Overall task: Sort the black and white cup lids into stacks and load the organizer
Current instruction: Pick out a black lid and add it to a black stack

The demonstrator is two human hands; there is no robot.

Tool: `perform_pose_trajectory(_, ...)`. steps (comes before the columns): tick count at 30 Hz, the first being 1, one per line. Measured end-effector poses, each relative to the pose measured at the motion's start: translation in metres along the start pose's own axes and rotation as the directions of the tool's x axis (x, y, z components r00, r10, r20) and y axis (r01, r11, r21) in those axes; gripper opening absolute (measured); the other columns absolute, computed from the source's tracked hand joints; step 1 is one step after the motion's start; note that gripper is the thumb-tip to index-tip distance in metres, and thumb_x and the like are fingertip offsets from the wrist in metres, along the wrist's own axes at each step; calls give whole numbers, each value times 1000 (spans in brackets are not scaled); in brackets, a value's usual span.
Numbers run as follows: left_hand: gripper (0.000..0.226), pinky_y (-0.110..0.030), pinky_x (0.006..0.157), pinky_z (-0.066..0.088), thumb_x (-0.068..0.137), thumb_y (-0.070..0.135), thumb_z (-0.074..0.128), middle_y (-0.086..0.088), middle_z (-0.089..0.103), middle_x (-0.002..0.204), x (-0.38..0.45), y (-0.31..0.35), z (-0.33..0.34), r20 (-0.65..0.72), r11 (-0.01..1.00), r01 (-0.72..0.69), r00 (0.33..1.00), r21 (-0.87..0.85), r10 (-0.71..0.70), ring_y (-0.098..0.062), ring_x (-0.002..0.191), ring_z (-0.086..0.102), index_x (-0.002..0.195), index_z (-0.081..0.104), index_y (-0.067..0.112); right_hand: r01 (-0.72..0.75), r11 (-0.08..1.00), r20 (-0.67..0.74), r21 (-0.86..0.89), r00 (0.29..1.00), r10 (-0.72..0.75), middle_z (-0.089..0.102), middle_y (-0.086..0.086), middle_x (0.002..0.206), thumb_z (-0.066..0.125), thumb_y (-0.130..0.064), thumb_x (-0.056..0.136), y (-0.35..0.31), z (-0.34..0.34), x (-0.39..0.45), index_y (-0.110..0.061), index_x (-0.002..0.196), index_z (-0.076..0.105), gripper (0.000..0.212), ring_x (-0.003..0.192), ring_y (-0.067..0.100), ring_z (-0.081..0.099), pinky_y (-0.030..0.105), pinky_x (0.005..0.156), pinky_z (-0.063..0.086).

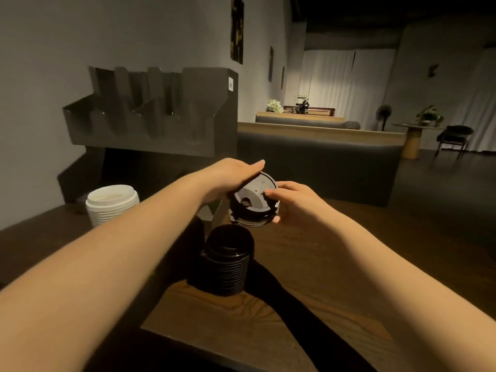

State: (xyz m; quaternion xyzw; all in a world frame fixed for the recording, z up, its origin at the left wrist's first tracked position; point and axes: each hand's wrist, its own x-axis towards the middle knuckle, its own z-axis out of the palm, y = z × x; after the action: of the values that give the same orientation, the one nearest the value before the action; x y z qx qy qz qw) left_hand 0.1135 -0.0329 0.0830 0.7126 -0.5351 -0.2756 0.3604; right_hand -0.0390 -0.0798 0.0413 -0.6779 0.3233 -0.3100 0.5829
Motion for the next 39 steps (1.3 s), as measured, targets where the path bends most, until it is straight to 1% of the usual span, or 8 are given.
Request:
perform_pose_trajectory(3,48,-40,96,49,90,58,51,-4,65,112,-5,-17,-20,-13,1000,-17,1000,16,17,-24,106,60,114,67,20,27,987,-130,-158,990,-48,64,11,93,60,-29,91,0,23,12,-10,90,63,19,78,15,61,24,63,49)
perform_pose_trajectory(6,29,-29,89,47,89,41,63,5,61,109,-7,-36,-26,8,995,-83,997,64,82,-14,108,55,111,67,23,-105,951,-153,-290,986,62,56,11,79,60,-41,89,9,35,17,-5,88,64,36,67,14,50,23,60,38)
perform_pose_trajectory(12,31,-26,90,45,90,21,65,1,62,117,1,-66,-11,11,986,-70,998,150,70,-10,103,54,121,65,16,-225,890,-199,-397,967,156,58,6,88,53,-46,91,37,51,25,-5,108,65,46,68,9,49,24,60,38)
perform_pose_trajectory(20,26,-21,89,41,96,22,57,-1,63,125,6,-76,12,52,952,-106,994,287,95,-14,113,56,119,68,16,-246,757,-159,-606,969,187,58,6,76,41,-55,93,55,48,24,-12,72,58,51,70,17,55,30,69,44)
perform_pose_trajectory(26,36,-28,107,35,104,16,34,-1,53,139,0,-78,19,52,922,-84,996,377,69,-18,130,46,129,61,18,-333,860,-159,-386,943,294,59,3,94,41,-59,92,63,52,18,-11,115,52,54,76,15,57,31,73,50)
perform_pose_trajectory(32,39,-30,110,33,104,8,32,-5,48,144,-4,-74,26,21,944,-16,1000,331,10,-21,134,42,135,55,14,-279,939,-193,-202,951,241,59,15,87,50,-36,95,61,55,13,-10,96,60,28,73,14,54,36,76,52)
perform_pose_trajectory(35,41,-33,111,35,102,5,35,-6,48,144,-6,-71,40,40,947,-8,999,322,-5,-22,133,44,138,51,16,-216,959,-239,-185,956,169,61,6,78,52,-25,96,57,51,10,-14,82,61,20,69,12,56,25,61,47)
perform_pose_trajectory(39,39,-34,110,34,104,14,33,-6,45,147,0,-76,49,0,969,91,996,228,-93,-23,134,42,140,48,15,-203,972,-233,-115,957,172,62,1,76,52,-29,96,58,50,1,-19,78,62,23,68,11,57,22,61,45)
